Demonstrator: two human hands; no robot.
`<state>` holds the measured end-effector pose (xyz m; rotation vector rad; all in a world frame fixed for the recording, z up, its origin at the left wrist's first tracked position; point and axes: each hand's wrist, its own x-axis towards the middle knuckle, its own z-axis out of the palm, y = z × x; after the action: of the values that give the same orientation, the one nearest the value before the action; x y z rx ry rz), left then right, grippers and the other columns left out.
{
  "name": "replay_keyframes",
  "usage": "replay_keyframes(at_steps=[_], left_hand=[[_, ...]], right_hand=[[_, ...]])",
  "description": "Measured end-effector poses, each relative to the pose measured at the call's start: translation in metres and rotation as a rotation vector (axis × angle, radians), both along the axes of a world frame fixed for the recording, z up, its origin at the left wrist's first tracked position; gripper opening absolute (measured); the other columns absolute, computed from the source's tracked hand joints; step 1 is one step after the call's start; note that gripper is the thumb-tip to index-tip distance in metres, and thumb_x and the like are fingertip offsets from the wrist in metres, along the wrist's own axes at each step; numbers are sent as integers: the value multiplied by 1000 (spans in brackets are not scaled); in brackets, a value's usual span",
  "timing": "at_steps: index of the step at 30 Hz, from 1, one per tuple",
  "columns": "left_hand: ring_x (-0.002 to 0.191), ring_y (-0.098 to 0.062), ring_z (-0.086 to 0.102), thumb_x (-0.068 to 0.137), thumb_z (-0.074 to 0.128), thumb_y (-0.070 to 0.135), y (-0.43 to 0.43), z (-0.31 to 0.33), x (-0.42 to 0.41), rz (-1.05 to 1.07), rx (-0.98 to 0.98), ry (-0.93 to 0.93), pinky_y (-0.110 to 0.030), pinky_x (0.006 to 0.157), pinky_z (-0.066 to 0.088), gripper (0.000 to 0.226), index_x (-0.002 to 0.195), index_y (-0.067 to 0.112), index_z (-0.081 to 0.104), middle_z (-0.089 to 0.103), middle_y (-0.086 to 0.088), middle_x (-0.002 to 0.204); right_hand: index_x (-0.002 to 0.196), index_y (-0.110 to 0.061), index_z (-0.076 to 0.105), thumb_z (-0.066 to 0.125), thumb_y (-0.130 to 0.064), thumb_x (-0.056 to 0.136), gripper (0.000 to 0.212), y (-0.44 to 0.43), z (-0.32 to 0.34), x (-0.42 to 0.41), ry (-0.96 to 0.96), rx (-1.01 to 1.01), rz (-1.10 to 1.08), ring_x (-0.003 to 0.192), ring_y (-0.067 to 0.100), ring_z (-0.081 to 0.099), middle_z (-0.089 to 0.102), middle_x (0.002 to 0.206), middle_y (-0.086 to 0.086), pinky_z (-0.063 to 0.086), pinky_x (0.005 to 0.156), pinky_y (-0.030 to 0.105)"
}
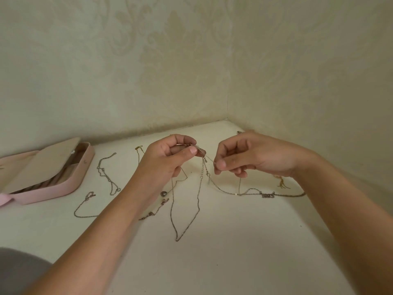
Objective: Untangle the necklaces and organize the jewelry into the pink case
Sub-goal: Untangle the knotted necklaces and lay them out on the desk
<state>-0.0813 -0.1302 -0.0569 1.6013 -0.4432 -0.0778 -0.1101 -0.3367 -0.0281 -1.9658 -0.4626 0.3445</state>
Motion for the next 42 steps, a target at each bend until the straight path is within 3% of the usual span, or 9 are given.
replay_keyframes(at_steps=[6,9,14,17,21,26,34,38,42], left_hand=[[59,-5,48,76,66,27,1,3,-1,-27,-29,16,-15,46,29,16,87,16,63,71,2,73],[51,-3,42,70,68,31,0,3,-1,-33,-25,30,-15,46,29,22,85,16,64,71,2,74],[46,-3,40,71,67,30,-1,2,-1,-41,5,24,-14,45,29,22,85,14,64,66,6,67],[46,-4,34,71,66,32,0,1,0,-52,1,18,-15,45,29,21,84,16,64,61,7,65],[46,-5,31,72,66,33,0,0,1,-74,-21,9,-15,44,28,19,82,18,64,57,6,64],[46,-5,31,72,66,33,0,0,1,-81,-32,-10,-16,44,27,18,82,17,63,57,7,64],[49,-6,32,72,66,34,-1,1,-1,-83,-7,-46,-17,46,27,19,82,18,64,58,10,61],[51,-3,37,72,66,30,-2,0,-1,-97,-15,-48,-15,47,28,18,81,15,63,54,14,61],[52,-4,38,75,73,23,0,-2,3,-105,-84,-20,-16,46,30,14,79,14,63,54,7,64]], right_hand=[[90,-16,70,62,-39,80,27,5,5,-2,-116,36,-151,48,14,29,53,53,-1,26,45,17],[93,-19,76,73,-27,76,19,7,6,-2,-205,39,-235,47,14,29,33,42,-5,29,47,15],[82,-18,76,70,-12,84,9,9,0,1,-328,49,-266,58,9,49,64,68,4,42,57,17],[81,-24,75,66,-17,88,13,9,-2,3,-358,-34,-258,65,18,48,63,77,18,38,62,29],[90,-9,70,57,-4,93,14,10,0,2,-323,52,-219,53,1,43,65,69,-4,32,51,11],[94,1,65,52,1,94,13,10,-1,3,-242,184,-175,54,10,52,69,73,-1,42,52,17],[80,-14,74,74,-38,70,25,18,1,-1,-206,118,-275,55,13,23,31,61,7,19,53,25],[76,-14,76,80,-28,70,16,20,-1,-1,-211,78,-325,51,12,19,26,54,-3,18,47,18],[76,-17,76,79,-22,75,6,20,-2,1,-232,76,-330,61,22,28,35,60,4,24,57,28]])
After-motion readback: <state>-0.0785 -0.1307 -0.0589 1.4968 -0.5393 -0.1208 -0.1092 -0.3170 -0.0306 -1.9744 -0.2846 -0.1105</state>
